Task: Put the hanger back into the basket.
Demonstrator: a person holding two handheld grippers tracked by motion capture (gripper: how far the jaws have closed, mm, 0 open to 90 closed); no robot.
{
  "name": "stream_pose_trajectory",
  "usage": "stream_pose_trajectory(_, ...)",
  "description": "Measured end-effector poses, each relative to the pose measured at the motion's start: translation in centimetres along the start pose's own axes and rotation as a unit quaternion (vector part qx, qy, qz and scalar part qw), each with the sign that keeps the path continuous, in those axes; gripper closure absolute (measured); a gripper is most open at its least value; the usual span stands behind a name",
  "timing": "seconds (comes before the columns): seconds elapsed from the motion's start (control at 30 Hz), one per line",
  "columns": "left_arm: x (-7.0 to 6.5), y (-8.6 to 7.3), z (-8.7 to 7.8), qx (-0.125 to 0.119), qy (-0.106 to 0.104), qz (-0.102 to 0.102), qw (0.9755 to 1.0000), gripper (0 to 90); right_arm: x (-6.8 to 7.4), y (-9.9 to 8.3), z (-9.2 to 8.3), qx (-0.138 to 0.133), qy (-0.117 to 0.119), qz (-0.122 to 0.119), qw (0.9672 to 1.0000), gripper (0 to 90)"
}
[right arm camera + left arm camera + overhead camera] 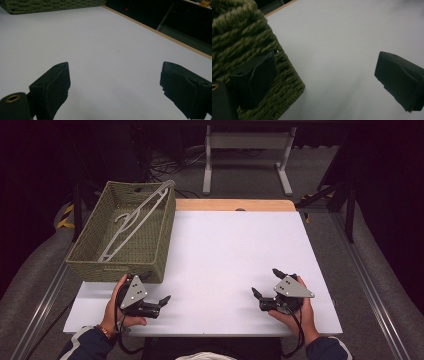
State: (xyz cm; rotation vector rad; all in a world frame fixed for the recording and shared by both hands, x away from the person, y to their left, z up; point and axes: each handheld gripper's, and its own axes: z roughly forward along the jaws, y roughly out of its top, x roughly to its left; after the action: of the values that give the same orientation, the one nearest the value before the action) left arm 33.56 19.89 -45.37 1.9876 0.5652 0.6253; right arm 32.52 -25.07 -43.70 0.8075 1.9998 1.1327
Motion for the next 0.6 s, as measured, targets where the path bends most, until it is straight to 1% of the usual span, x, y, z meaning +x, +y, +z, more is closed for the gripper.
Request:
stream_pose_trajectory(0.03,-0.03,-0.11,-0.07,0.000,0.001,-0.002,1.0000,4.8,0.08,-0.06,0.03,0.001,0.001,-0.001,1.0000,10.2)
stream_pose_trajectory(0.07,0.02,-0.18,-0.20,0.002,0.004,0.003,1.0000,4.8,0.12,-0.11,0.05,0.003,0.001,-0.004,1.0000,10.1)
stream_pose_trajectory(0.1,-0.02,-0.30,-0.28,0.001,0.005,-0.003,1.0000,4.7,0.15,-0.12,0.05,0.003,0.002,-0.006,1.0000,10.0)
stream_pose_trajectory(0.17,0.12,-0.43,-0.46,0.003,0.010,-0.006,0.9999,4.6,0.18,-0.05,0.00,0.001,0.004,-0.005,1.0000,9.6)
stream_pose_trajectory(0.2,0.18,-0.46,-0.53,0.003,0.013,-0.004,0.9999,4.6,0.19,-0.01,-0.03,-0.002,0.004,-0.004,1.0000,9.3)
stream_pose_trajectory(0.23,0.12,-0.48,-0.56,0.002,0.014,-0.009,0.9999,4.6,0.19,0.00,-0.04,-0.002,0.005,-0.005,1.0000,9.1)
stream_pose_trajectory(0.3,0.10,-0.42,-0.64,0.003,0.023,-0.009,0.9997,5.0,0.24,-0.02,0.00,0.002,0.005,-0.005,1.0000,8.2)
stream_pose_trajectory(0.43,0.09,-0.41,-0.59,0.006,0.029,-0.011,0.9995,5.1,0.23,-0.07,-0.03,0.002,0.009,-0.004,0.9999,7.7)
stream_pose_trajectory(0.47,0.06,-0.39,-0.56,0.005,0.030,-0.015,0.9994,5.0,0.26,-0.06,-0.04,0.001,0.010,-0.007,0.9999,7.7)
stream_pose_trajectory(0.5,0.11,-0.35,-0.55,0.004,0.033,-0.013,0.9994,5.0,0.26,-0.06,-0.04,0.001,0.010,-0.007,0.9999,7.7)
stream_pose_trajectory(0.6,0.10,-0.20,-0.43,0.005,0.033,-0.010,0.9994,5.0,0.32,-0.17,0.01,0.001,0.011,-0.012,0.9999,7.8)
